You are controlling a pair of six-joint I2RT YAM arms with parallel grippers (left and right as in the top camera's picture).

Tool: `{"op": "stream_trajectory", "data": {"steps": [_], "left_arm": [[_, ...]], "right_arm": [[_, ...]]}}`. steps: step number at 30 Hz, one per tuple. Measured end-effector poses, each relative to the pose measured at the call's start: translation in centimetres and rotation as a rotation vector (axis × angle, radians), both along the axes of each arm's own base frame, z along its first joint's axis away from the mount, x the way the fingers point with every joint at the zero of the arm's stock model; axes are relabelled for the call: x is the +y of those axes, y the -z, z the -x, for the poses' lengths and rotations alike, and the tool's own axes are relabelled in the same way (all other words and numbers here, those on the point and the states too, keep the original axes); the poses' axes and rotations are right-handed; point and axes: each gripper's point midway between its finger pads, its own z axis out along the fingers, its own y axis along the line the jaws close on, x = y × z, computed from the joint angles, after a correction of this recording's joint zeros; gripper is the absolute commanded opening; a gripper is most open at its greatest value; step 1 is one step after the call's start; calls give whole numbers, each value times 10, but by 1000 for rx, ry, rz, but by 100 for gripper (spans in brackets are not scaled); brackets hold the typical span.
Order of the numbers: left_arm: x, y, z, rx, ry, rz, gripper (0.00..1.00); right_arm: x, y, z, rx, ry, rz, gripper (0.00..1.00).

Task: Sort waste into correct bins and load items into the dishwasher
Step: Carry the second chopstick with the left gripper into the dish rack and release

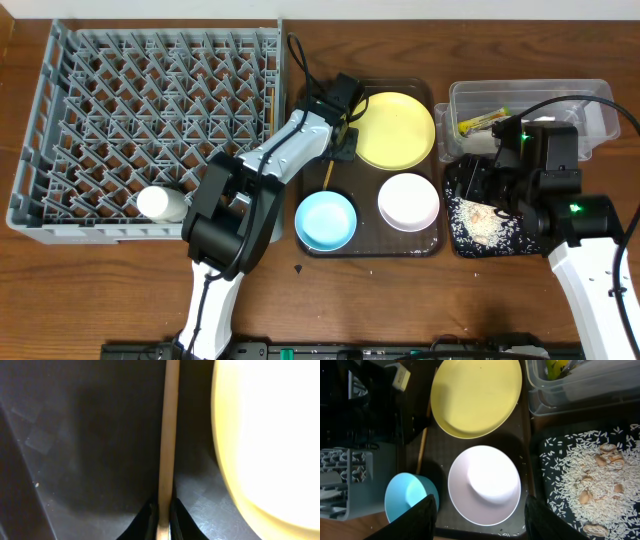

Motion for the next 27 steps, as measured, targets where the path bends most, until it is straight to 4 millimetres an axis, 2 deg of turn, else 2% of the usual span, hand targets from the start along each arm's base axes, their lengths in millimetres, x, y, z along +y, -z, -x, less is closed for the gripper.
{"op": "stream_trajectory", "data": {"steps": [7,10,12,14,16,20,23,25,27], "left_arm": [[8,-4,6,33,-8,-29,8],[16,-17,5,44,-23,-37,8],[19,-39,2,18,-33,-23,8],[23,-70,2,-21,-40,-5,8],[28,-116,8,-79,-45,18,8],[46,-189,22,-195,-66,22,8],[68,-209,30,-224,-100,-25,8],[81,-207,30,-217,-128,-56,8],[95,-197,24,-202,-161,-86,8]], "right_arm": [[0,0,0,0,0,0,55],[0,0,0,0,0,0,55],[0,0,0,1,0,0,55],[0,0,0,0,0,0,55],[0,0,0,1,0,0,55],[0,0,0,1,0,0,55],[0,0,0,0,0,0,55],[0,0,0,0,0,0,55],[0,0,0,0,0,0,55]]}}
